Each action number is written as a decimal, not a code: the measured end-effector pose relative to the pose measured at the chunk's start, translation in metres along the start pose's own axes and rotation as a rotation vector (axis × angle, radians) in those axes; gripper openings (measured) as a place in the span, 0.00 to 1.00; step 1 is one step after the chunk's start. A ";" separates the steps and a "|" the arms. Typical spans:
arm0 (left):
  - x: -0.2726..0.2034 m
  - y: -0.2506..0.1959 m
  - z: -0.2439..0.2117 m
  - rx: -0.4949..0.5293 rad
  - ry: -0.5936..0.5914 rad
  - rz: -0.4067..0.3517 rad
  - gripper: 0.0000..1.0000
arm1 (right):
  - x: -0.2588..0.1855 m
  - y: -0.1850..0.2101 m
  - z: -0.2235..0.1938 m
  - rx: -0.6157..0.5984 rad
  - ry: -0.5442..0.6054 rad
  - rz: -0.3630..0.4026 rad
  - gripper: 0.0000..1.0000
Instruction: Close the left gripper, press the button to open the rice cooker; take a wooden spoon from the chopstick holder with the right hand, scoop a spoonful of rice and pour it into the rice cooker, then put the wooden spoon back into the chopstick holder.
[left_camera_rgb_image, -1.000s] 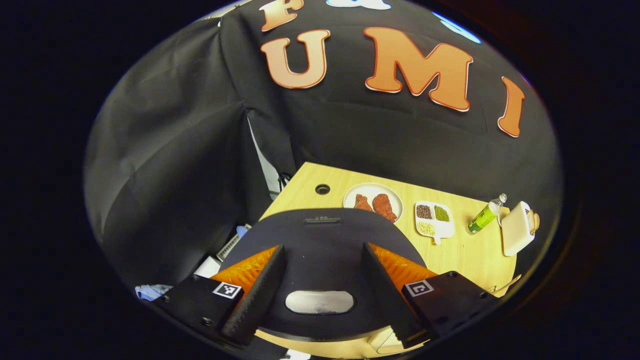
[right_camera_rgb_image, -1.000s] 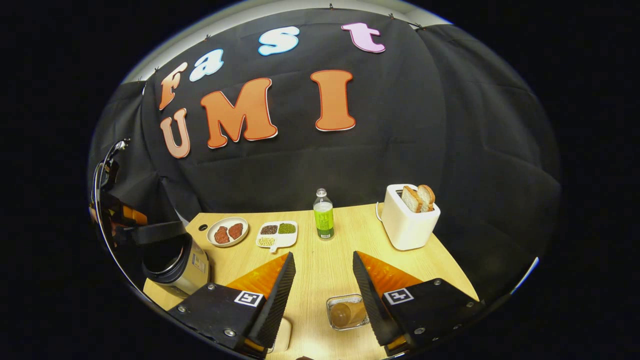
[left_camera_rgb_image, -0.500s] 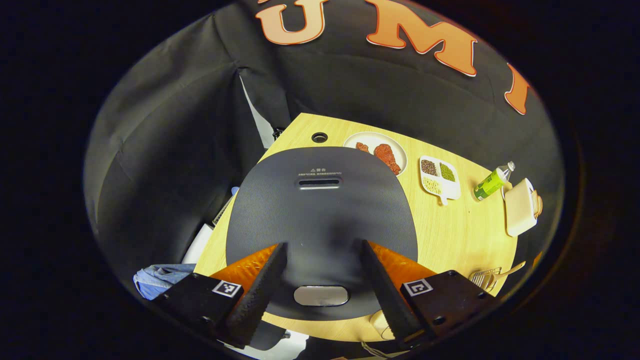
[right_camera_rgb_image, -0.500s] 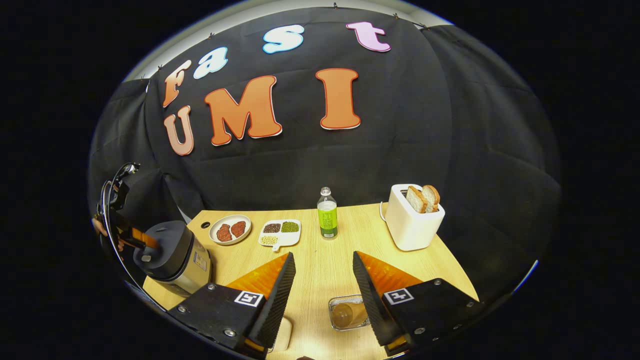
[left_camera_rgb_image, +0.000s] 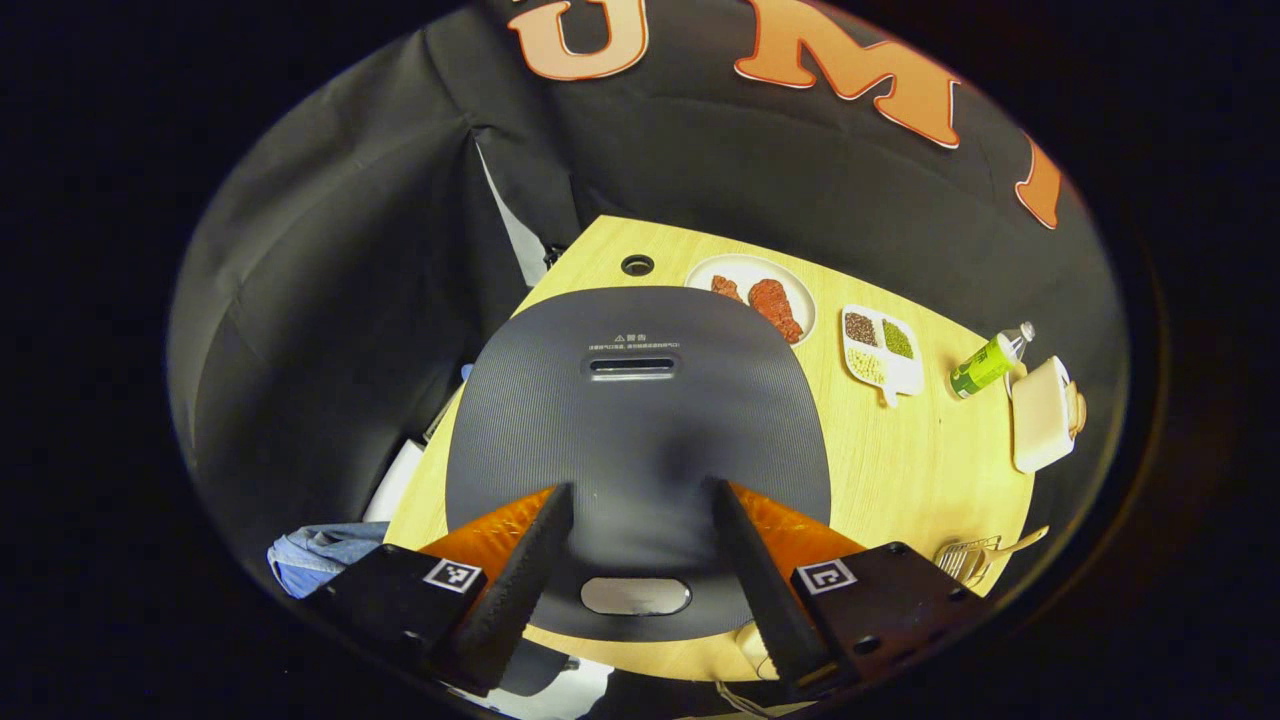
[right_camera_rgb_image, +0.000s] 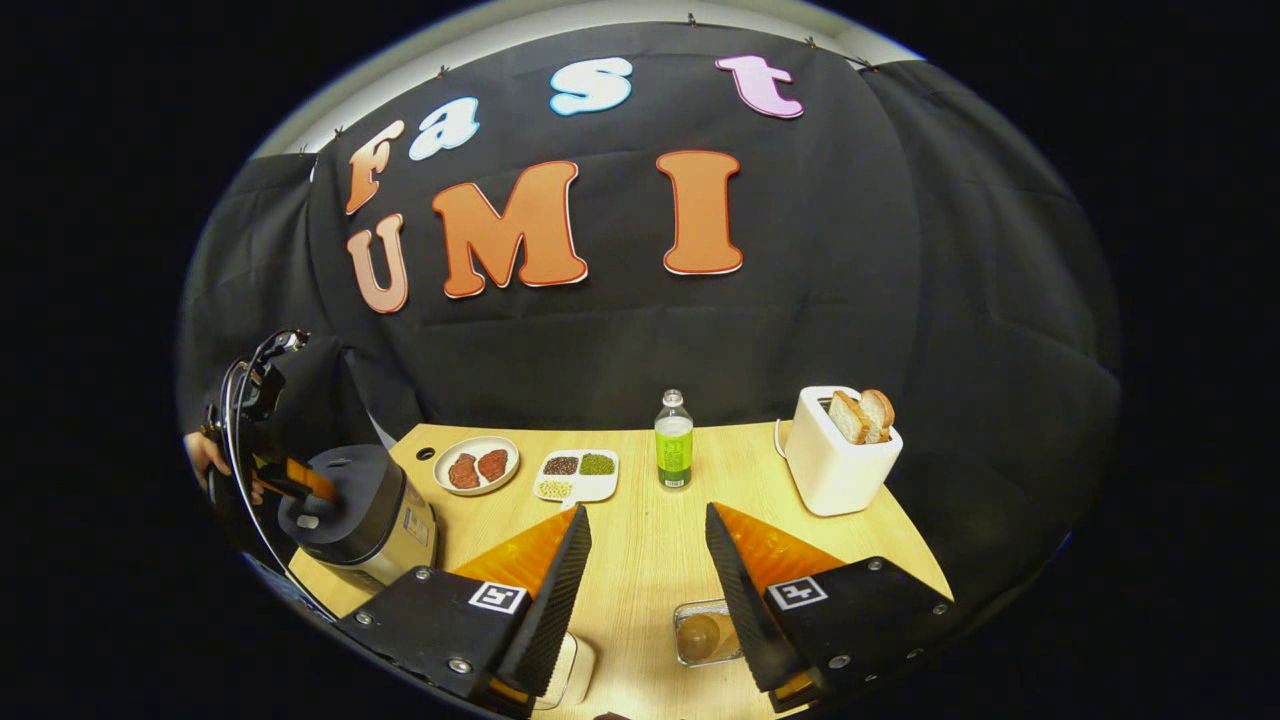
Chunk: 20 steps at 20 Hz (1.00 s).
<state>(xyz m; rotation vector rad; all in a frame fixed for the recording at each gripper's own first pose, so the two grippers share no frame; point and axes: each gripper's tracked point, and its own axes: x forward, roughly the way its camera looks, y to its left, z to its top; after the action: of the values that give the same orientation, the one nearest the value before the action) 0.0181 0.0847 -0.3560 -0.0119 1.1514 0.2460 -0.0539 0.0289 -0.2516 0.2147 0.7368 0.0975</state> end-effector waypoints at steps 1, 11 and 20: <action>-0.001 0.000 0.000 0.003 -0.044 0.007 0.96 | -0.002 0.001 0.002 -0.009 -0.003 0.003 0.73; -0.072 -0.022 0.038 0.026 -0.512 -0.067 0.93 | -0.032 0.011 0.072 -0.098 -0.194 0.004 0.80; -0.211 -0.031 0.083 0.049 -0.909 -0.127 0.94 | -0.044 0.026 0.103 -0.117 -0.322 0.034 0.87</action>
<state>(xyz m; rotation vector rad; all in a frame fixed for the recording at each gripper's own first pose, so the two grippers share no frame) 0.0180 0.0262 -0.1350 0.0645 0.2492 0.0860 -0.0168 0.0308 -0.1425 0.1264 0.4052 0.1341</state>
